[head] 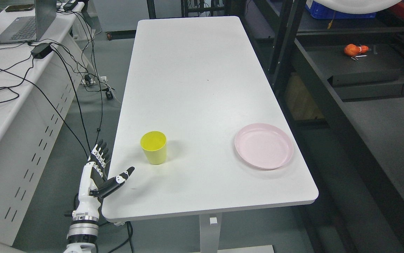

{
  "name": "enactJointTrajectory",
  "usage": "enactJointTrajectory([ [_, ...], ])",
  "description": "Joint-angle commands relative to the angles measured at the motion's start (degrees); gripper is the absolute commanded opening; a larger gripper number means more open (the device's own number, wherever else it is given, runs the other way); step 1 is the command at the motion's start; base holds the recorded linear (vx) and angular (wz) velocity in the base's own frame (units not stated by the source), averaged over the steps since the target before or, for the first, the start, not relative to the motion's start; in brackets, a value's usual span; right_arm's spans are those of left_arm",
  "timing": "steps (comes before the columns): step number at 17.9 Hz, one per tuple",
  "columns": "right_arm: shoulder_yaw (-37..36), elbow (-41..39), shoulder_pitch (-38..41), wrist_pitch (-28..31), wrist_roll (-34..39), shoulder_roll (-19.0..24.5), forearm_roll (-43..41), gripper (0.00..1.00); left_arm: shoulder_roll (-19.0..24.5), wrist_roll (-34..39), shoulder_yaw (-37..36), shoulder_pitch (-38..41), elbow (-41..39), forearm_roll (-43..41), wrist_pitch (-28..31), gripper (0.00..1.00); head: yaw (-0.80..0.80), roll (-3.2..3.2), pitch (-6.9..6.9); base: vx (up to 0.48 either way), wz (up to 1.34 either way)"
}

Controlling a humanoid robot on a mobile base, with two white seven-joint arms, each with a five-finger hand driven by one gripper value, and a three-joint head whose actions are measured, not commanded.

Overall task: Place yellow IKEA cup on middle right shelf
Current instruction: 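Reach the left hand toward the yellow cup on the table, then close the left hand around the yellow cup and lift it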

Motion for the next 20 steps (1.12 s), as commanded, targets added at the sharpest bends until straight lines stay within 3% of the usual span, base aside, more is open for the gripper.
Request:
enactJointTrajectory([
  [1, 1.0, 0.0, 0.8, 0.0, 0.0, -1.0, -1.4, 0.99, 1.0, -0.2, -2.7, -4.4, 5.7, 0.4, -0.1, 0.99, 0.0, 0.0, 0.0, 0.097, 0.0],
  [10, 1.0, 0.0, 0.8, 0.0, 0.0, -1.0, -1.4, 0.99, 1.0, -0.2, -15.0, -8.9, 10.9, 3.8, -0.1, 0.99, 0.0, 0.0, 0.0, 0.016, 0.0],
  [14, 1.0, 0.0, 0.8, 0.0, 0.0, -1.0, -1.4, 0.99, 1.0, -0.2, -12.3, -11.4, 17.0, 3.9, -0.5, 0.99, 0.0, 0.0, 0.0, 0.0, 0.0],
  [20, 1.0, 0.0, 0.8, 0.0, 0.0, -1.0, -1.4, 0.99, 1.0, -0.2, -10.7, -12.0, 19.8, 3.8, -0.5, 0.99, 0.0, 0.0, 0.01, 0.0, 0.0],
])
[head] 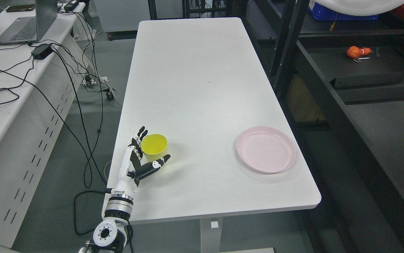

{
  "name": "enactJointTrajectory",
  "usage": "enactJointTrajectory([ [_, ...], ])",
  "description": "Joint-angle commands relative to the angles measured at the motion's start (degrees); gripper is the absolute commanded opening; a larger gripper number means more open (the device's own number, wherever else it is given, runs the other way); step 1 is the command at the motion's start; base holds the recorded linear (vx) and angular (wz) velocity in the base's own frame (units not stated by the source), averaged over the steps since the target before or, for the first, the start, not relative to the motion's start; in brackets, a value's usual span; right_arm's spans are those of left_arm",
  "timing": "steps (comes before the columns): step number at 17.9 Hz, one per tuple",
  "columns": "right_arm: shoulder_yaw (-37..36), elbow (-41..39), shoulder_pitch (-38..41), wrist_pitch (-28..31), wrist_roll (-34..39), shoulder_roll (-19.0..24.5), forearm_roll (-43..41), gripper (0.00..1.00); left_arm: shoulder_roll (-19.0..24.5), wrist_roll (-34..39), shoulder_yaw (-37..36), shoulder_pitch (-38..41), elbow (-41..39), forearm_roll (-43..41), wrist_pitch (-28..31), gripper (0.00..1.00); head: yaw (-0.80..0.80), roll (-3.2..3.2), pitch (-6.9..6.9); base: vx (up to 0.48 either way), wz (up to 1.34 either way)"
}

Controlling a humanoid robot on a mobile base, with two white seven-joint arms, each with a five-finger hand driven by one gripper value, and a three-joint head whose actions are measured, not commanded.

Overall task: Place yellow IKEA cup on middle right shelf
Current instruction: 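Close the left hand around the yellow cup and lift it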

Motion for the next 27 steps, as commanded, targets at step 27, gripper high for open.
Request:
enactJointTrajectory([
  [27, 1.0, 0.0, 0.8, 0.0, 0.0, -1.0, -1.4, 0.99, 1.0, 0.0, -1.7, -12.1, 17.0, 0.0, 0.1, 0.99, 0.0, 0.0, 0.0, 0.0, 0.0],
])
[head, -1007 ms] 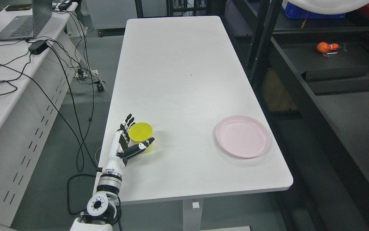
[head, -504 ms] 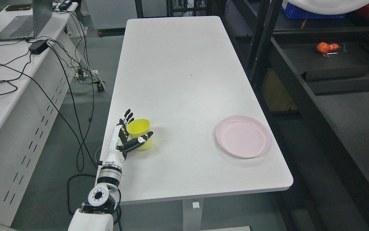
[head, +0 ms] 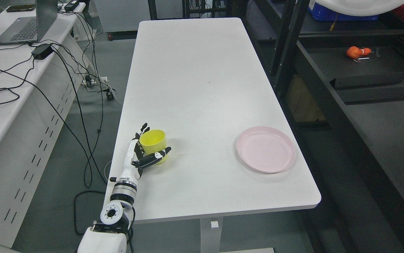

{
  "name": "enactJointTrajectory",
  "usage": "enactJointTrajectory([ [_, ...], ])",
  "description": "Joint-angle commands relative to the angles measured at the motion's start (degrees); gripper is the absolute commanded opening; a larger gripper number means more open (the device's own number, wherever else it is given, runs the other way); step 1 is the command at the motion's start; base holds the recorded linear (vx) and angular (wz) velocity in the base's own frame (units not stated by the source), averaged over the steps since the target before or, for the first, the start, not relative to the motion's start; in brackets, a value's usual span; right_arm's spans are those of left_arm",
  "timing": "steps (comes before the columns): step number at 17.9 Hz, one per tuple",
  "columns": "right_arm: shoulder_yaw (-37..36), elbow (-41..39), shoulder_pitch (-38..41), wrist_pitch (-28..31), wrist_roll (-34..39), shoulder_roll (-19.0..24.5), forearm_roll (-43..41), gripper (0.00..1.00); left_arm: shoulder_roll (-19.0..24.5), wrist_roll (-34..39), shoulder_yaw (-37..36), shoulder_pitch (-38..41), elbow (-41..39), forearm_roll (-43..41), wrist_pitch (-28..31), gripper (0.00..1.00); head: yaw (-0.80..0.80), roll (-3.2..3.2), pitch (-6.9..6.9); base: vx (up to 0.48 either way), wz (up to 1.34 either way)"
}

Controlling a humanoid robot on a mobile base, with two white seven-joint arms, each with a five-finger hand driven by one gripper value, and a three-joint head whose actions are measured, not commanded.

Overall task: Place yellow IKEA cup on middle right shelf
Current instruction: 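Close the left hand around the yellow cup and lift it, then turn toward the dark shelving while holding the cup in the left hand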

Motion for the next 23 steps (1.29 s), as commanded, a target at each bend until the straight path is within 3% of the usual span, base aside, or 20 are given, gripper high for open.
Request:
enactJointTrajectory([
  [1, 1.0, 0.0, 0.8, 0.0, 0.0, -1.0, -1.4, 0.99, 1.0, 0.0, -1.9, -2.7, 3.2, 0.0, 0.1, 0.97, 0.0, 0.0, 0.0, 0.0, 0.0],
  [5, 1.0, 0.0, 0.8, 0.0, 0.0, -1.0, -1.4, 0.99, 1.0, 0.0, -3.4, -3.0, 3.5, 0.0, 0.0, 0.83, 0.0, 0.0, 0.0, 0.0, 0.0],
  [9, 1.0, 0.0, 0.8, 0.0, 0.0, -1.0, -1.4, 0.99, 1.0, 0.0, -3.8, -2.9, 3.5, 0.6, -0.3, 0.58, 0.0, 0.0, 0.0, 0.0, 0.0],
  [12, 1.0, 0.0, 0.8, 0.0, 0.0, -1.0, -1.4, 0.99, 1.0, 0.0, -3.9, -2.6, 3.5, 6.1, -7.0, 0.18, 0.0, 0.0, 0.0, 0.0, 0.0],
  [14, 1.0, 0.0, 0.8, 0.0, 0.0, -1.0, -1.4, 0.99, 1.0, 0.0, -4.6, -2.4, 2.9, 7.0, -11.4, 0.02, 0.0, 0.0, 0.0, 0.0, 0.0],
  [23, 1.0, 0.0, 0.8, 0.0, 0.0, -1.0, -1.4, 0.99, 1.0, 0.0, -5.4, 2.6, -11.4, 7.1, -13.4, 0.0, 0.0, 0.0, 0.0, -0.002, 0.0],
])
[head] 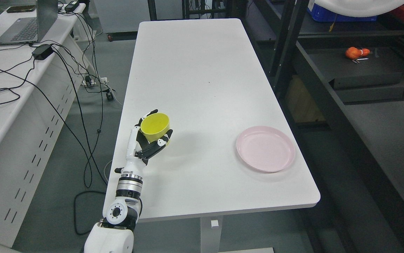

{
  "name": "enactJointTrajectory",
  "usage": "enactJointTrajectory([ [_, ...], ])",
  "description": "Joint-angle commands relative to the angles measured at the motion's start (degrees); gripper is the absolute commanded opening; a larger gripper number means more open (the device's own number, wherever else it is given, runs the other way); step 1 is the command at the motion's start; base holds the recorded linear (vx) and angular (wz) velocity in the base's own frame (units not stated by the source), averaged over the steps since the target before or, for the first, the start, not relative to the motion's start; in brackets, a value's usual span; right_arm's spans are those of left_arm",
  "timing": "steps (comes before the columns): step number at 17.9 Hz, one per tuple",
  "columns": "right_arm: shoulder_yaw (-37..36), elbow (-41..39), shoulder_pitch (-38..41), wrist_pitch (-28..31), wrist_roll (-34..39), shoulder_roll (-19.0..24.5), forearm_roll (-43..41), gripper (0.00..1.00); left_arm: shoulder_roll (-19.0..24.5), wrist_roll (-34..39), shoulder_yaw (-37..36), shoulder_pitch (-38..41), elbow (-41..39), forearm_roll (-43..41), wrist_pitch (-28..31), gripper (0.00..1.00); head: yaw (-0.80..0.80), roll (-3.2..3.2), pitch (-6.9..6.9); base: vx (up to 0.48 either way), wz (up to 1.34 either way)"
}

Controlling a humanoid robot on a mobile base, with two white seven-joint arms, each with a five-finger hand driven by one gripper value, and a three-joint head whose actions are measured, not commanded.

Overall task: Place yellow IKEA cup on middle right shelf
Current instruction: 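Turn toward the dark shelving while holding the cup in the left hand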

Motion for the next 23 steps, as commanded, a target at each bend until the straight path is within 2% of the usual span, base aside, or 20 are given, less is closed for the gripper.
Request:
enactJointTrajectory([
  [1, 1.0, 0.0, 0.8, 0.0, 0.0, -1.0, -1.4, 0.99, 1.0, 0.0, -1.3, 4.1, -11.8, 0.7, -0.3, 0.0, 0.0, 0.0, 0.0, -0.023, 0.0],
  [6, 1.0, 0.0, 0.8, 0.0, 0.0, -1.0, -1.4, 0.99, 1.0, 0.0, -1.2, 7.0, -17.8, 0.7, -0.2, 0.0, 0.0, 0.0, 0.0, -0.077, -0.04],
  [15, 1.0, 0.0, 0.8, 0.0, 0.0, -1.0, -1.4, 0.99, 1.0, 0.0, -1.8, 7.8, -21.0, 1.1, -1.2, 0.01, 0.0, 0.0, 0.0, -0.165, -0.26],
  [23, 1.0, 0.0, 0.8, 0.0, 0.0, -1.0, -1.4, 0.99, 1.0, -0.4, -4.8, 9.0, -22.2, 1.1, -2.9, 0.01, 0.0, 0.0, 0.0, -0.196, -0.6],
])
